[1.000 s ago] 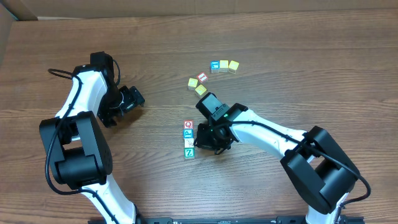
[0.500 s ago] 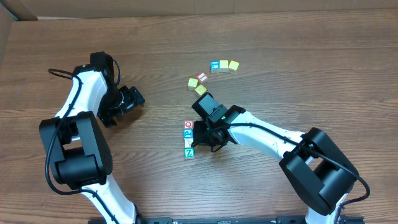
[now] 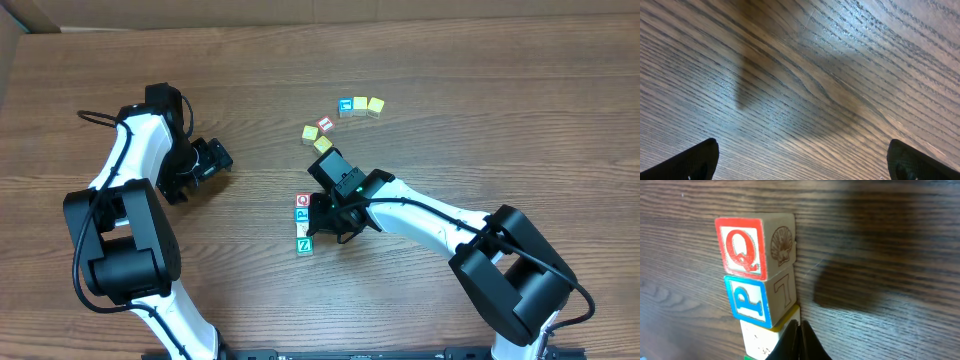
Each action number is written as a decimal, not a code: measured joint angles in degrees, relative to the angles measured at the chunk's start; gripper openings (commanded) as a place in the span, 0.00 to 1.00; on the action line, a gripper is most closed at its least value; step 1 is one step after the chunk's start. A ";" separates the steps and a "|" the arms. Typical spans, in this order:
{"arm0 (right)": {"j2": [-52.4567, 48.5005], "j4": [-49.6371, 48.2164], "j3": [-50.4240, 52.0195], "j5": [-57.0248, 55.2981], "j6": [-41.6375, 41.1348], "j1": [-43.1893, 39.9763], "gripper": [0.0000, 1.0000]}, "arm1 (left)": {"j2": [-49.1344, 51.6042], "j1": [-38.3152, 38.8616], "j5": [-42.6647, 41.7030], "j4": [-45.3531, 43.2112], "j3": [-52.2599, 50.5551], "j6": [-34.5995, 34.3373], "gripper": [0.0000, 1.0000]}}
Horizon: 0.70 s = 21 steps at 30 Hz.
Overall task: Flip 4 blocks
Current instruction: 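Press the right gripper along the row's right side to straighten it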
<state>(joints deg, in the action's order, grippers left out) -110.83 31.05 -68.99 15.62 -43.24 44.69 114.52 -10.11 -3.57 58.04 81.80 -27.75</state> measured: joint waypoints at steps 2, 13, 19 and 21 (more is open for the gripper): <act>0.00 -0.04 0.00 0.37 -0.02 0.00 0.04 | 0.00 0.00 0.00 0.00 0.00 0.00 1.00; 0.00 -0.63 0.00 1.95 0.00 0.00 0.04 | 0.00 0.00 0.02 0.00 0.00 0.00 1.00; 0.00 -0.37 0.00 2.05 -0.02 0.00 0.04 | 0.00 0.00 0.00 0.00 0.00 0.00 1.00; 0.00 0.46 0.00 1.60 -0.02 0.00 0.04 | 0.00 0.00 0.00 0.00 0.00 0.00 1.00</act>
<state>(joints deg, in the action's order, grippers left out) -110.83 31.51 -68.99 17.21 -43.27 44.69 114.52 -10.11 -3.57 58.04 81.80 -27.75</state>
